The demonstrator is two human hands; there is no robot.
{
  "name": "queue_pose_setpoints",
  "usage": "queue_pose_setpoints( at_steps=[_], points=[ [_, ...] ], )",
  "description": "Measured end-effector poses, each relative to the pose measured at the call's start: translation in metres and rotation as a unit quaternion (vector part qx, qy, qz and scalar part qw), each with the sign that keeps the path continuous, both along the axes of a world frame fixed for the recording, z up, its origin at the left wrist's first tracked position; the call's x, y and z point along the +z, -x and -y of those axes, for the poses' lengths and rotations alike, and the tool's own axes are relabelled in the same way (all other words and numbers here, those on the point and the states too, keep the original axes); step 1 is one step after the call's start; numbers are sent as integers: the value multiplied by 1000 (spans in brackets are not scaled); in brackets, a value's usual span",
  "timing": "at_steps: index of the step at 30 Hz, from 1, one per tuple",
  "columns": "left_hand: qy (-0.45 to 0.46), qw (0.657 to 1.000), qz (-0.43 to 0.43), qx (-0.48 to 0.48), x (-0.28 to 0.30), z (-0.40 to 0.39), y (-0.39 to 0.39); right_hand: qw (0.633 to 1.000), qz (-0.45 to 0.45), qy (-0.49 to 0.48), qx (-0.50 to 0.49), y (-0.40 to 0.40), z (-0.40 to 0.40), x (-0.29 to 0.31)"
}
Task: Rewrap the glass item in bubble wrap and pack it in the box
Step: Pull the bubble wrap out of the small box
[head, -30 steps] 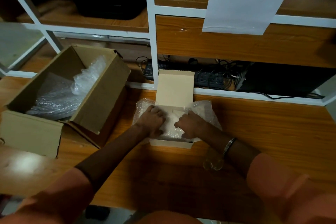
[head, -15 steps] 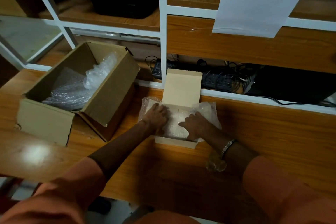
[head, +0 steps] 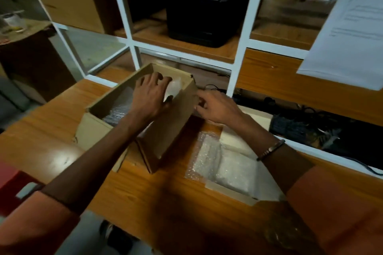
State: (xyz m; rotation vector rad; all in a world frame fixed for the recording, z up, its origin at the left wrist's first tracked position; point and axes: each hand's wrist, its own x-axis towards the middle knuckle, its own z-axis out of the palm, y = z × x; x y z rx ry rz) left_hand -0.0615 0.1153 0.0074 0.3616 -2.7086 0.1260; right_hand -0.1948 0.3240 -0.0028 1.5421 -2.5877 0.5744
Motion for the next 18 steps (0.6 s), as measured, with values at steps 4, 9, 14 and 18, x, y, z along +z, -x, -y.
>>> queue_pose_setpoints(
  at_steps=[4, 9, 14, 18],
  points=[
    [-15, 998, 32, 50, -10, 55, -29, 1000, -13, 23, -15, 15, 67, 10],
    [-57, 995, 58, 58, -29, 97, -42, 992, 27, -116, -53, 36, 132, 10],
    [-141, 989, 41, 15, -25, 96, -25, 997, 8, -55, -61, 45, 160, 16],
    [-301, 952, -36, -37, -6, 85, 5, 991, 121, 50, -26, 37, 162, 46]
  ],
)
